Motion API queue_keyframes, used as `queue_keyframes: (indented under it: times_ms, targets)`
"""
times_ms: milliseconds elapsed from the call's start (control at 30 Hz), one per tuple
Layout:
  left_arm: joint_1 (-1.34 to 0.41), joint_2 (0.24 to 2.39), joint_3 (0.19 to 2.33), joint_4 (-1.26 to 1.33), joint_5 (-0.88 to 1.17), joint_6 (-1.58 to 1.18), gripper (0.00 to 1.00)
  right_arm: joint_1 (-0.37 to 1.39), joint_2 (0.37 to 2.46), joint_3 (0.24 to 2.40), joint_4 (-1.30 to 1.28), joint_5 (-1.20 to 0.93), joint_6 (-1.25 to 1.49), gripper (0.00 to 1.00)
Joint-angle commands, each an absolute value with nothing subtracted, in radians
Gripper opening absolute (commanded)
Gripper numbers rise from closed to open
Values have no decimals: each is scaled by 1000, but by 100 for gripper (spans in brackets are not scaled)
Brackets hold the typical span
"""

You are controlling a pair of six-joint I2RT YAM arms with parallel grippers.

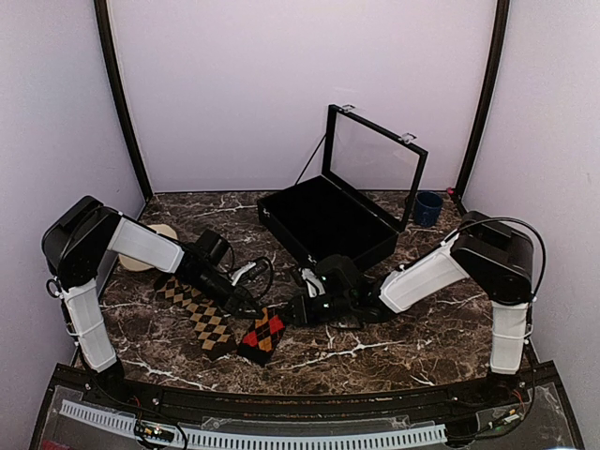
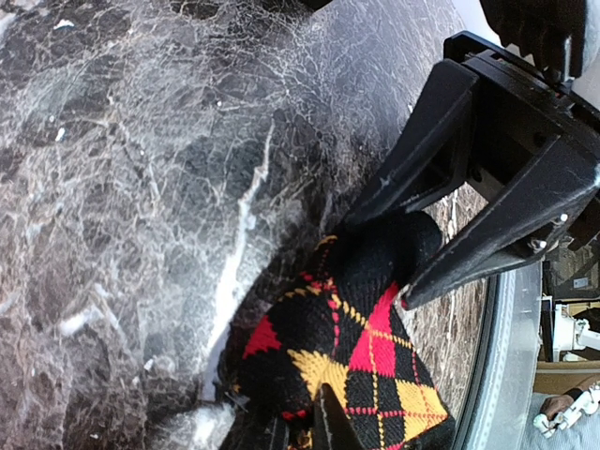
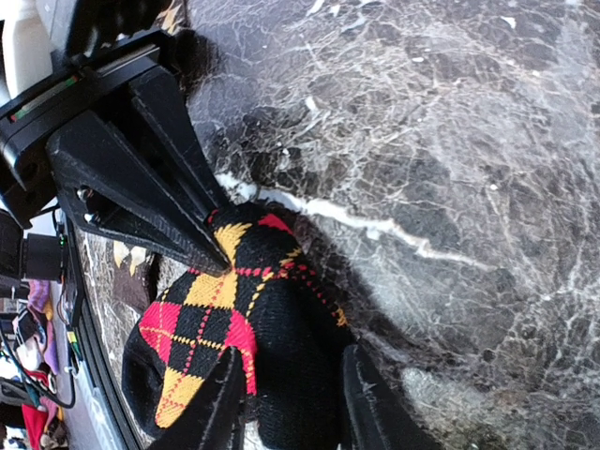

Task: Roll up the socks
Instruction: Move the sock to the center of the board, then pick up the sock from the center of the board.

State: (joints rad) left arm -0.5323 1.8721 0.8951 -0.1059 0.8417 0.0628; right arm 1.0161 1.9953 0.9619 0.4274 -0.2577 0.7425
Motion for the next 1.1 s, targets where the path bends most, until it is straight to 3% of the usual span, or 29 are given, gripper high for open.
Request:
queue_keyframes:
  times_ms: [0, 333, 733, 1067]
  targets:
    - [-540, 1891, 890, -135, 829, 54, 12, 1036, 2041, 939, 414, -256, 772, 27]
    - [-539, 1885, 894, -135, 818, 35, 14, 1035, 2048, 995, 364, -242, 720, 5]
    - [-516, 1833, 897, -126, 787, -39, 28, 1060, 1973, 999, 272, -82, 574, 0]
    - [-478, 1836, 897, -125, 805, -107, 30, 1148, 1933, 1044, 195, 151, 371, 0]
